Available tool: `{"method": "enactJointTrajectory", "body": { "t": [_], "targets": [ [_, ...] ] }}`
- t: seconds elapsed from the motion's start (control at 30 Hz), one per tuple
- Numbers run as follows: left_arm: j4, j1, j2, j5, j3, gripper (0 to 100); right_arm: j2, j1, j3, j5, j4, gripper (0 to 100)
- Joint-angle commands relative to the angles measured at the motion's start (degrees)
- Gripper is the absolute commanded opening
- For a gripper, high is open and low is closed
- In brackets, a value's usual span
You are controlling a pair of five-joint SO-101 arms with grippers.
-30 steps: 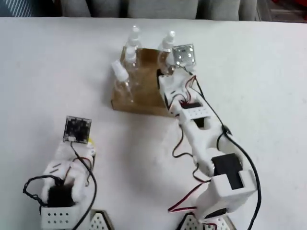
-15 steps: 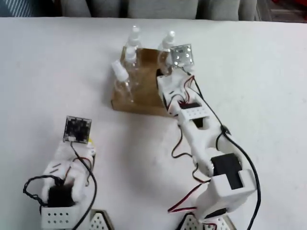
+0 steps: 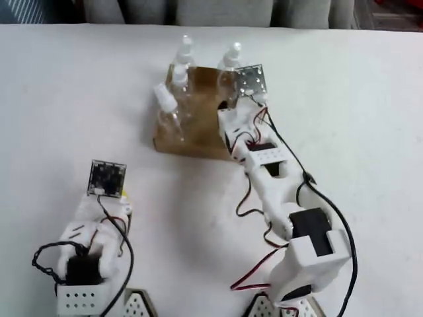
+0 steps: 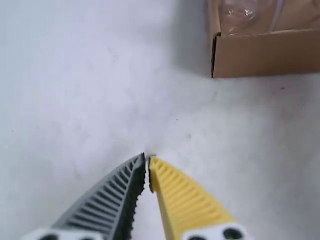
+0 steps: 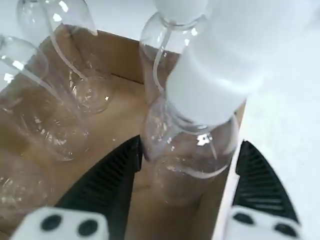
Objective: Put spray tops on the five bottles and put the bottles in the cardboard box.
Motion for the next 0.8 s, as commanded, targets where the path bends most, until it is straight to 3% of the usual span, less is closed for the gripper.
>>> {"method": "enactJointTrajectory", "body": {
  "t": [0.0,0.23,0.77],
  "targets": [
    [0.5,-0.4,-0.3,-0.5,-0.2,2,-1.1,-0.3,-1.3,0.4,-0.4,24.2],
    [0.5,-0.4,-0.3,-0.5,-0.2,2,-1.1,-1.4,-1.1,0.3,-0.3,37.9],
    [0.4,-0.4,-0.3,-0.6,-0.2,2,-9.1,-1.5,0.7,0.3,2.0,38.6]
  ]
}}
